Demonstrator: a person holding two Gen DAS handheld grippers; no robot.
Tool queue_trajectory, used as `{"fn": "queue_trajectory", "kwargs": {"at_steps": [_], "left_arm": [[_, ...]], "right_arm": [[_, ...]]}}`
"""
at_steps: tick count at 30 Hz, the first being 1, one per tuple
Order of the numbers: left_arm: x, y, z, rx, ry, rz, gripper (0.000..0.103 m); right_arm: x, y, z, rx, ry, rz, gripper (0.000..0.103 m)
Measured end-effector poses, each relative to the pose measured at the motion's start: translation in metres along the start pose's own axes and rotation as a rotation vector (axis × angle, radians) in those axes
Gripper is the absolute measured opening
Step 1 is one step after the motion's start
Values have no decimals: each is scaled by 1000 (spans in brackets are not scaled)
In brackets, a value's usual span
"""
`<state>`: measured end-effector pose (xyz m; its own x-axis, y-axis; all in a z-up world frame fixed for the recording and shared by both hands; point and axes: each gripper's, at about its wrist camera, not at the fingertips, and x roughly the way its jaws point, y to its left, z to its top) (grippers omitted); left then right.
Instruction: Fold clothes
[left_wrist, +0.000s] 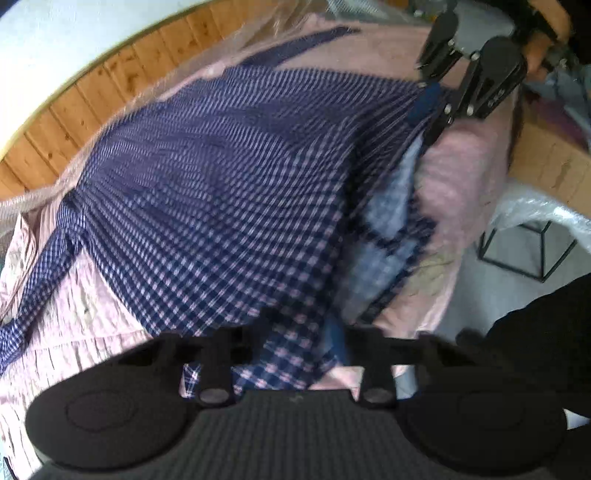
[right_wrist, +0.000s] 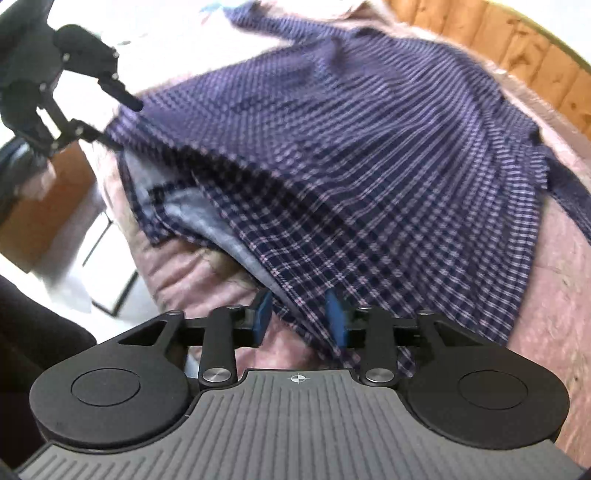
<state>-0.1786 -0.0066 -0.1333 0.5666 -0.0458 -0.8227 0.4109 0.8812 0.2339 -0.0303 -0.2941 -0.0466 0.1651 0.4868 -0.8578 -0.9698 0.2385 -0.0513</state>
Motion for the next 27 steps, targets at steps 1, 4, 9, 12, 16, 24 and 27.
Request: {"fn": "queue_trajectory", "kwargs": {"at_steps": [1,4,9,12,16,24,27], "left_arm": [[3,8,0,-33,9,-13,1],[-9,42,1,-223,-25,-84,1],[-26,81,-4,-501,-34,-357,0],[-7,77,-17,-529,75,-391,1],[-11,63,-16,-413,102,-342,12],[-16,104,36,-530,-158,-221,36],[44,94,37,-480,28,-121,31]], "right_arm": [[0,-6,1,25,1,16,1],[-2,-25,4,100,4,63,0],[-27,-36,-2,139,3,171,0],[-26,-30,-11,102,66,176,0],[-29,-32,-16,121,106,187,2],[-18,-92,32,342,-89,-133,35],[13,-92,20,331,-8,-177,34]]}}
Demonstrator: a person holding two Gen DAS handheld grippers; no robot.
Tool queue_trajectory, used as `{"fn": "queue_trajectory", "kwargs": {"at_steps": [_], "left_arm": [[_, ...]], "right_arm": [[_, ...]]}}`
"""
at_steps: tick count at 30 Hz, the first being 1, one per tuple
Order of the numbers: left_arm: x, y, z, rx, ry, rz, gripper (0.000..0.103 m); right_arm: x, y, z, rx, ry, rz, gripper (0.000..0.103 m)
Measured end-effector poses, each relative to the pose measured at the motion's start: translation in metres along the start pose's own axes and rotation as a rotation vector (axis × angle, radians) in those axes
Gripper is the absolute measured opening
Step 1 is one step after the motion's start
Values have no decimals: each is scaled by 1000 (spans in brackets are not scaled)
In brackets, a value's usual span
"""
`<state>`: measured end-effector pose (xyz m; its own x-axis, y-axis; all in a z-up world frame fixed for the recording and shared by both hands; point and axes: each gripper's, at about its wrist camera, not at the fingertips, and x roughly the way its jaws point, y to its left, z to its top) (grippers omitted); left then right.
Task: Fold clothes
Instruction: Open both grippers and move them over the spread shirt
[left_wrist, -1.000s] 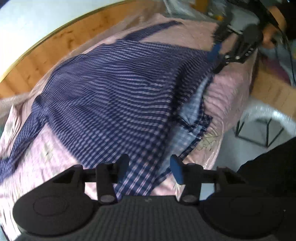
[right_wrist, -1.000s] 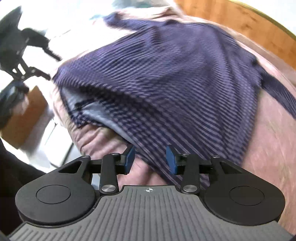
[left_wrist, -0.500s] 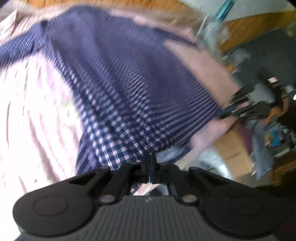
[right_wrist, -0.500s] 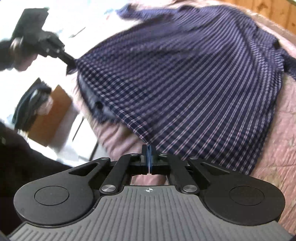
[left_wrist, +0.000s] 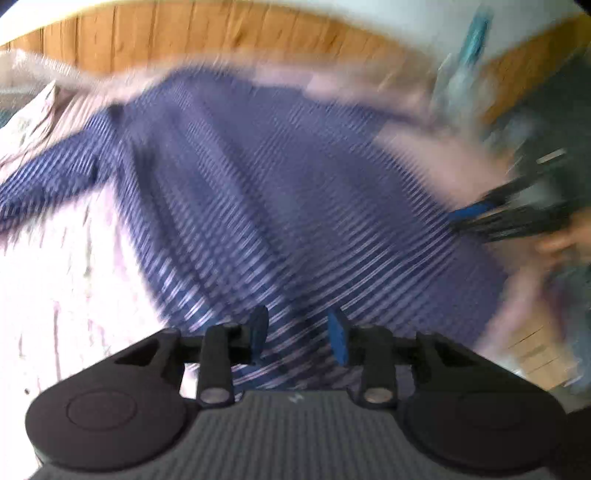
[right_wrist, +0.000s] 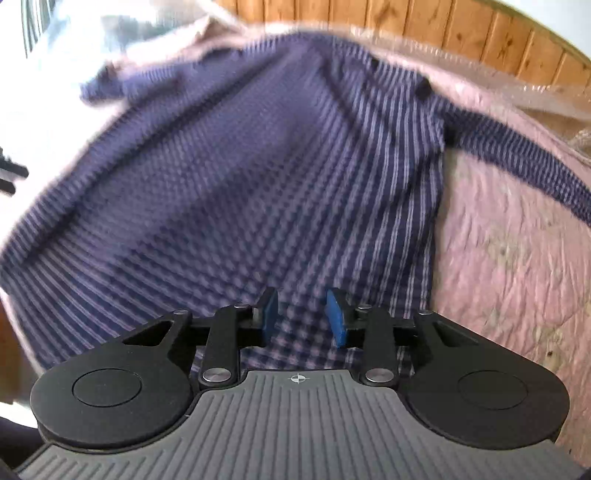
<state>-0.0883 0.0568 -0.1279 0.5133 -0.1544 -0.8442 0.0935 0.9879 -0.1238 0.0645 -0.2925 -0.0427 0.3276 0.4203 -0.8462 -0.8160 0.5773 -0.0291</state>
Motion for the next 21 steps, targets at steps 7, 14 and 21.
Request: {"fn": "queue_trajectory", "kwargs": {"at_steps": [7,14,21], "left_arm": [[-15,5,-40,-65,136,100,30],[-27,46,101,-111,-85,237,35],[124,120,271,-178,-91,420,41]], "right_arm": [[-27,3,-66,-97,257,168,36],[-21,-102,54,-61,101,149,45],[116,-208,232,-104,-136,-91,39]]}}
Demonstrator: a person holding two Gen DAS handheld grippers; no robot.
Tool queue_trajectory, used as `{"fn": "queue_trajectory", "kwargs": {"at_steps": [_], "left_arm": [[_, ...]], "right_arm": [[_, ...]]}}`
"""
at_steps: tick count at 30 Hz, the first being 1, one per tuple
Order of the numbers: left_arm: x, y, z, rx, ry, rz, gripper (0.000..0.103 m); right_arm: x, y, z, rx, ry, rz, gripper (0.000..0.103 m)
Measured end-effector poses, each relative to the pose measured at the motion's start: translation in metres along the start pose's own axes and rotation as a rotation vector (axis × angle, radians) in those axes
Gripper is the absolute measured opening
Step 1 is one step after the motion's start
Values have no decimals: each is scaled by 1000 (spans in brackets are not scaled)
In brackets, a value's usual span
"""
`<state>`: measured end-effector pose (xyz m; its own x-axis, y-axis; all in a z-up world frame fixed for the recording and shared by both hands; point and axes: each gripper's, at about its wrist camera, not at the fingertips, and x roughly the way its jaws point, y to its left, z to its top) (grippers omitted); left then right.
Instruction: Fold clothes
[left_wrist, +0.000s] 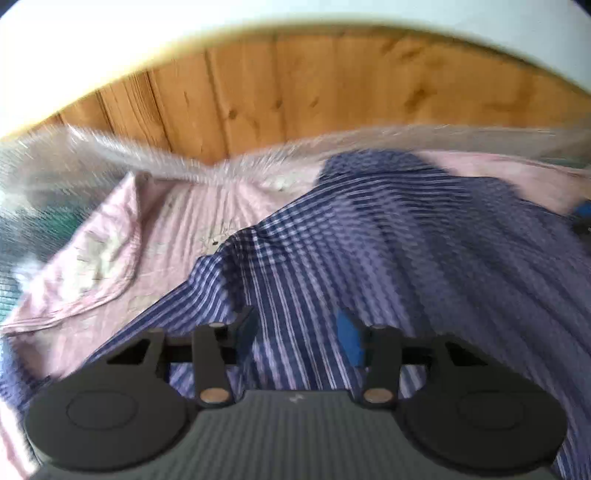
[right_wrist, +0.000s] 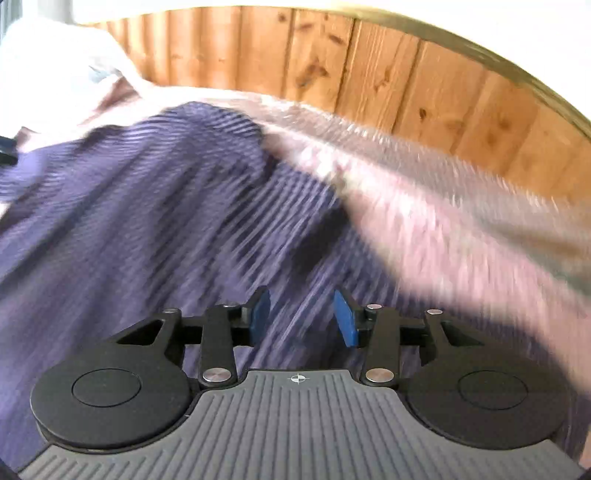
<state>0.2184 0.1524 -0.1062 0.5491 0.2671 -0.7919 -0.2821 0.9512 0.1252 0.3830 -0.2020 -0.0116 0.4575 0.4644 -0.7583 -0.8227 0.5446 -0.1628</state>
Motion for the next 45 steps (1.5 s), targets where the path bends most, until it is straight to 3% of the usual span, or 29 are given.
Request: {"fn": "queue_trajectory", "kwargs": {"at_steps": [2,3,4,5,6,8,9,10,11,13,15,18,20,21,22,25,26,27,28,30,31,34,37,39,41,42,43,45], "left_arm": [[38,9,-2,14,71,73,33],[48,18,-10,18,90,102,37],[53,29,-18,9,106,124,56],[51,43,-24,-26,120,147,56],[48,56,-30,-68,143,193,52],[40,82,-43,-159,171,241,51],[33,92,-46,-208,172,222,45],[27,101,-50,-257,173,203,32],[19,107,-49,-301,157,174,31],[3,100,-30,-322,61,94,32],[10,71,3,-238,7,37,36],[53,31,37,-104,35,42,39],[88,25,45,-44,85,97,38],[98,31,44,-36,90,138,48],[104,40,42,-37,98,187,69],[99,72,32,-79,133,344,59],[85,72,26,-84,122,320,48],[71,72,20,-88,112,296,18],[58,71,15,-92,101,272,16],[35,50,-7,-78,105,163,24],[25,34,-21,-66,113,94,28],[0,-10,-61,-24,144,-83,29],[-8,2,-93,-34,130,-21,37],[-18,22,-104,-88,199,39,33],[-40,18,-116,-19,223,115,25],[-56,14,-119,-41,196,69,22],[-73,7,-122,-82,154,-8,27],[-94,-18,-134,-70,115,-109,29]], "right_arm": [[34,2,8,-106,44,-13,38],[48,-4,2,-147,95,-12,34],[49,-20,-11,-145,112,4,35],[49,-37,-24,-130,132,21,35],[42,-58,-35,-72,163,35,35],[26,-84,-62,-62,220,-19,36],[19,-93,-74,-68,245,-47,39],[13,-103,-82,-45,267,-55,36],[10,-108,-79,-24,298,-65,35],[0,-102,-52,-19,240,-83,32],[0,-89,-17,-9,137,-47,32],[37,-47,42,-68,10,60,33],[78,-18,70,-94,-7,141,36],[96,-9,72,-110,12,154,35],[115,-7,70,-127,54,150,32],[126,-49,50,-44,71,183,41],[123,-65,46,-13,99,168,48],[116,-75,38,0,132,120,51],[108,-86,31,12,165,73,50],[89,-94,24,31,188,19,39],[73,-84,26,33,153,34,33],[47,-36,28,3,73,204,33],[49,19,-10,-100,144,351,33],[39,23,-46,-153,110,308,34],[25,7,-66,-93,169,252,31],[17,7,-73,-101,197,207,30],[10,15,-76,-134,222,133,35],[-8,41,-71,-110,172,138,35]]}}
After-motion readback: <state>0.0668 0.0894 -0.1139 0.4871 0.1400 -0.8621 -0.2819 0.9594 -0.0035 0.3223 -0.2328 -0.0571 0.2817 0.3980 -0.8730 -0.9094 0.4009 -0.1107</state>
